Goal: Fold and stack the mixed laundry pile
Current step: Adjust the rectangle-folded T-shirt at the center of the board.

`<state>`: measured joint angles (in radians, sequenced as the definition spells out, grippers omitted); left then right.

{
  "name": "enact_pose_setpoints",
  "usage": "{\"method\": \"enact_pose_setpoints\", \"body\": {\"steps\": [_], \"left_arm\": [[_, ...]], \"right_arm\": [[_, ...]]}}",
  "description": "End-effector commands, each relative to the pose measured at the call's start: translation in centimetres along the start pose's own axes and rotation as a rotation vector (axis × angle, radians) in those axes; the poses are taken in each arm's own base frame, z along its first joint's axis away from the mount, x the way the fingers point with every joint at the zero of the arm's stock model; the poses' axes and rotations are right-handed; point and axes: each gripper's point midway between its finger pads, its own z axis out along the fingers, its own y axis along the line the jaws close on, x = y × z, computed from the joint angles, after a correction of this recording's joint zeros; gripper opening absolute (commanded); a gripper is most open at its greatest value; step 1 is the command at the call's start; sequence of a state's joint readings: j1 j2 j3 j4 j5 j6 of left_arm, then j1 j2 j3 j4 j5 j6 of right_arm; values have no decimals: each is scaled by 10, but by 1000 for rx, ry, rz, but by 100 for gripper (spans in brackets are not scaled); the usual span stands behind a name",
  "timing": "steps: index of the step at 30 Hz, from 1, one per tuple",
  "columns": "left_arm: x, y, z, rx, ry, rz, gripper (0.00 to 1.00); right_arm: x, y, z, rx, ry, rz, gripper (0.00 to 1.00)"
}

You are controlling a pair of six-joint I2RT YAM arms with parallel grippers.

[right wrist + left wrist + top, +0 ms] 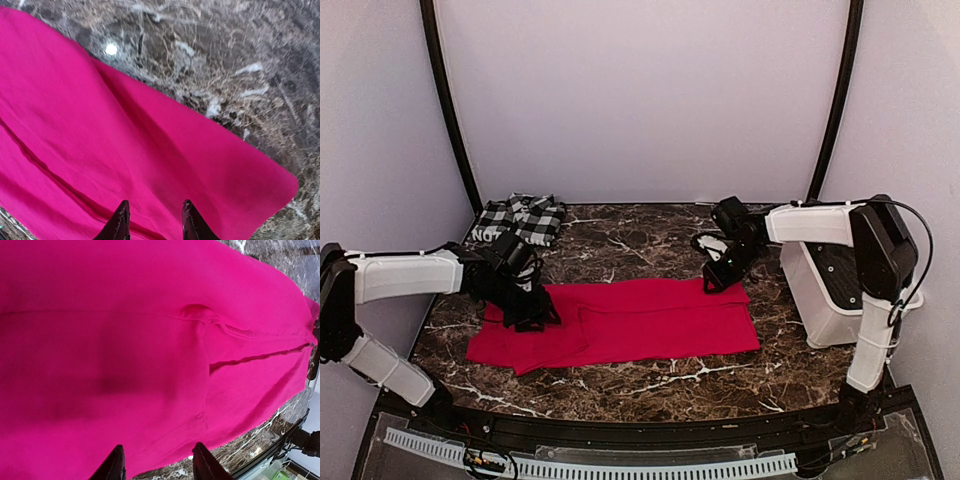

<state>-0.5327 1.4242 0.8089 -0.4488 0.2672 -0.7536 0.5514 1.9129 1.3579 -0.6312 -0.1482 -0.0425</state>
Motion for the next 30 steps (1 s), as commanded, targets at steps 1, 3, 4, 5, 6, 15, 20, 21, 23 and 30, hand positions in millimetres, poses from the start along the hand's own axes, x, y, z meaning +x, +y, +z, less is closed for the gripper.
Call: {"method": "enact_pose_setpoints", "body": {"steps": [1, 3, 4, 5, 6, 15, 20, 21, 23, 30], "left_arm": [[8, 21, -43, -44, -109, -124, 46], [9, 33, -54, -51, -142, -184, 48], [6, 44, -57, -57, -152, -233, 48], [6, 48, -65, -46, -168, -252, 48], [1, 59, -70, -49, -187, -289, 48], [-40, 78, -98, -4, -283, -371, 54], [-61, 75, -110, 55, -320, -375, 54], [-65, 75, -114, 66, -327, -381, 54], [-70, 76, -117, 77, -333, -375, 54], [-78, 75, -122, 111, -340, -355, 54]], "right_arm": [[35, -9, 25, 30, 112, 47, 32], [44, -16, 27, 51, 135, 73, 32], [46, -17, 26, 56, 133, 86, 32], [45, -18, 23, 64, 123, 97, 32], [41, -15, 17, 66, 100, 86, 33], [-51, 172, -69, -153, -383, -443, 35], [-52, 302, -59, -323, -419, -696, 34], [-49, 323, -51, -340, -417, -741, 33], [-42, 361, -40, -367, -422, -826, 31], [-26, 440, -10, -453, -490, -1017, 29]]}}
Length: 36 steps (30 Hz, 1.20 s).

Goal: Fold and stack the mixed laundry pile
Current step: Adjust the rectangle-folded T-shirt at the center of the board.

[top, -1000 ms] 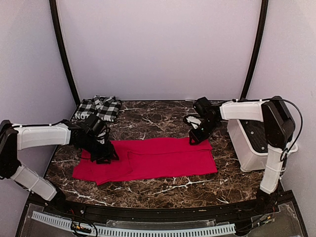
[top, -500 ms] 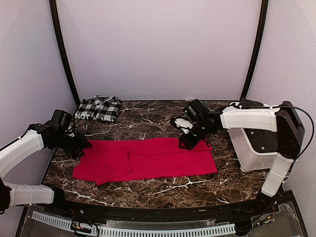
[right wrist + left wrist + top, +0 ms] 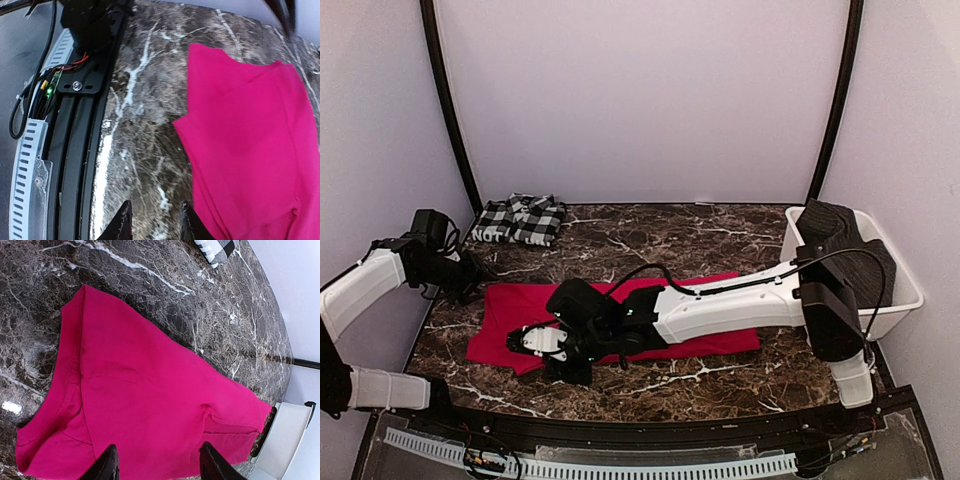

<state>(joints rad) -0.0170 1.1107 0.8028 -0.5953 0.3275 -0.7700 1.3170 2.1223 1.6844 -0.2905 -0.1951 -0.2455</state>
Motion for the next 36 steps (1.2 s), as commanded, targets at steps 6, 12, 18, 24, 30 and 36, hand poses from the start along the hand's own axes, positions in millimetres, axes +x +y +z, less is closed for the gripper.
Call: {"method": "enact_pose_setpoints", "body": {"steps": [6, 12, 18, 24, 30, 36], "left_arm": [[-11, -15, -5, 77, 2, 38, 54], [-11, -16, -4, 92, 12, 40, 54], [-13, -19, -8, 111, 11, 42, 54], [-12, -19, -9, 114, 13, 49, 54], [-12, -21, -11, 122, 12, 49, 54], [-13, -23, -14, 124, 10, 55, 54]], "right_arm": [[-28, 18, 66, -21, -81, -201, 29], [-27, 6, 98, 32, -72, -252, 29], [-16, -2, 119, 70, -40, -298, 29], [2, -3, 136, 68, 2, -311, 27], [21, -6, 147, 72, 40, -294, 21], [22, -13, 146, 80, 46, -270, 8]]}}
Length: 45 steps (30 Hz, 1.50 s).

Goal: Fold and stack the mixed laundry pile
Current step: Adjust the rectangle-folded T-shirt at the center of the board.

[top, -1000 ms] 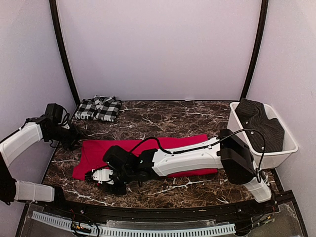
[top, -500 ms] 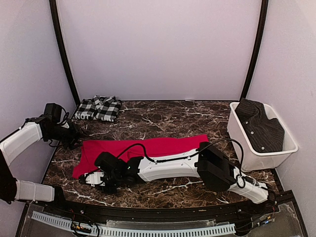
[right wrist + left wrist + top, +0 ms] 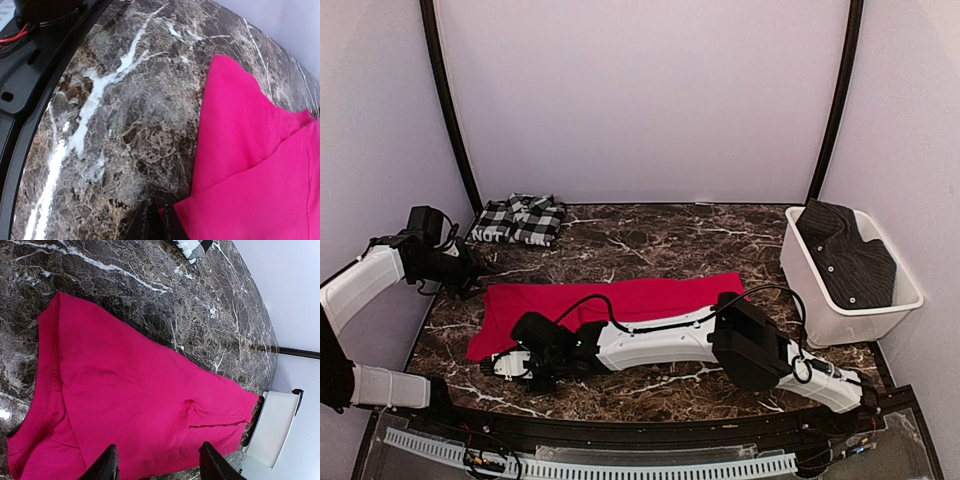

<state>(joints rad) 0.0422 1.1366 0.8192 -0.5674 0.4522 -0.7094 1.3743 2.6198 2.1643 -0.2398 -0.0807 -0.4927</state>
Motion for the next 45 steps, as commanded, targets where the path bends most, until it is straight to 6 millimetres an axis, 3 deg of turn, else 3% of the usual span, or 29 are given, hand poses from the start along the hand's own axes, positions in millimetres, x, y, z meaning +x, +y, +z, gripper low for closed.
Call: {"method": "enact_pose_setpoints", "body": {"steps": [1, 7, 13, 21, 24, 27, 32, 36, 45], "left_arm": [[-6, -13, -11, 34, -24, 36, 54], [-7, -13, -8, 40, -19, 33, 54], [-5, -12, -3, 50, -3, 27, 54], [-5, -10, 0, 44, 1, 28, 54], [-6, -9, 1, 41, 3, 29, 54], [-6, -7, 1, 28, 2, 31, 54], [-5, -6, 4, 29, 10, 33, 54], [-5, -7, 4, 34, 10, 29, 54], [-5, -5, 4, 27, 12, 34, 54]], "right_arm": [[18, 0, 11, -3, 42, 29, 6], [8, -19, 1, 52, 23, 46, 0], [-36, -39, -31, 103, -81, 46, 0], [-65, -51, -57, 126, -172, 41, 0], [-60, -59, -57, 118, -176, 73, 0], [-53, -53, -55, 71, -141, 54, 0], [-37, -30, -51, -26, -105, 33, 19], [-28, -23, -38, -67, -75, 55, 27], [-7, -6, -14, -115, -50, 74, 23]]}}
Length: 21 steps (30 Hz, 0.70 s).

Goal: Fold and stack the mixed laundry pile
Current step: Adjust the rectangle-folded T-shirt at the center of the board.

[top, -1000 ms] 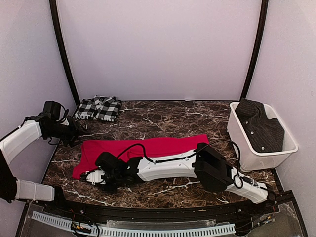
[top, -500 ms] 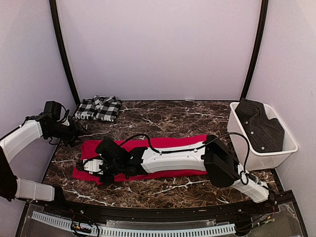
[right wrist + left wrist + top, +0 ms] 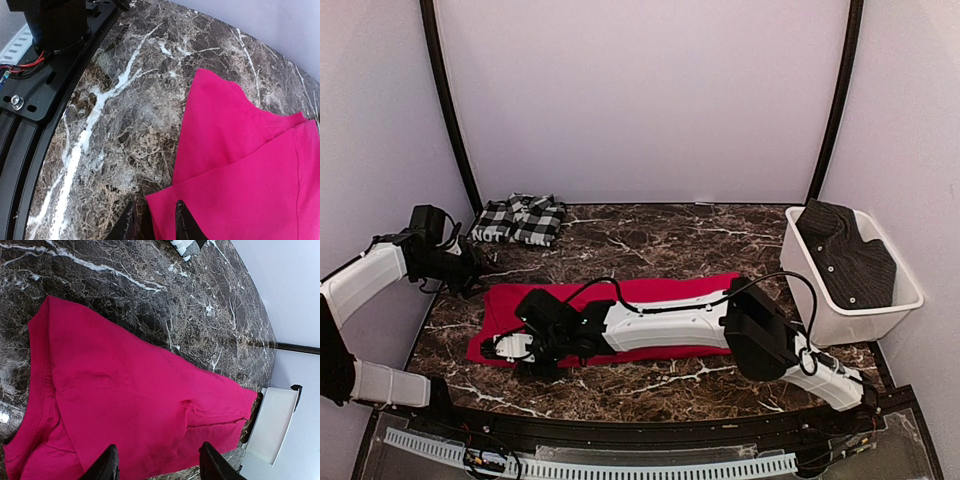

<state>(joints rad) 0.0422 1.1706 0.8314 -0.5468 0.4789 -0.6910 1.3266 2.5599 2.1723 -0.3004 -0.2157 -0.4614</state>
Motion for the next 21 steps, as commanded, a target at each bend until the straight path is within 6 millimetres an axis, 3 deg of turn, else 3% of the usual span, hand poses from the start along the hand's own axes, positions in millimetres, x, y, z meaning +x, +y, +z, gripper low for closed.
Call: {"method": "enact_pose_setpoints", "body": {"steps": [1, 11, 21], "left_arm": [[-2, 0, 0, 7, -6, 16, 54], [-3, -1, -3, 5, -11, 19, 54], [-4, -4, -6, 8, -15, 26, 54]], "right_arm": [[11, 10, 16, -37, 11, 13, 23], [39, 7, 34, -41, 56, 65, 23], [78, 14, 42, -88, 154, 142, 14]]}}
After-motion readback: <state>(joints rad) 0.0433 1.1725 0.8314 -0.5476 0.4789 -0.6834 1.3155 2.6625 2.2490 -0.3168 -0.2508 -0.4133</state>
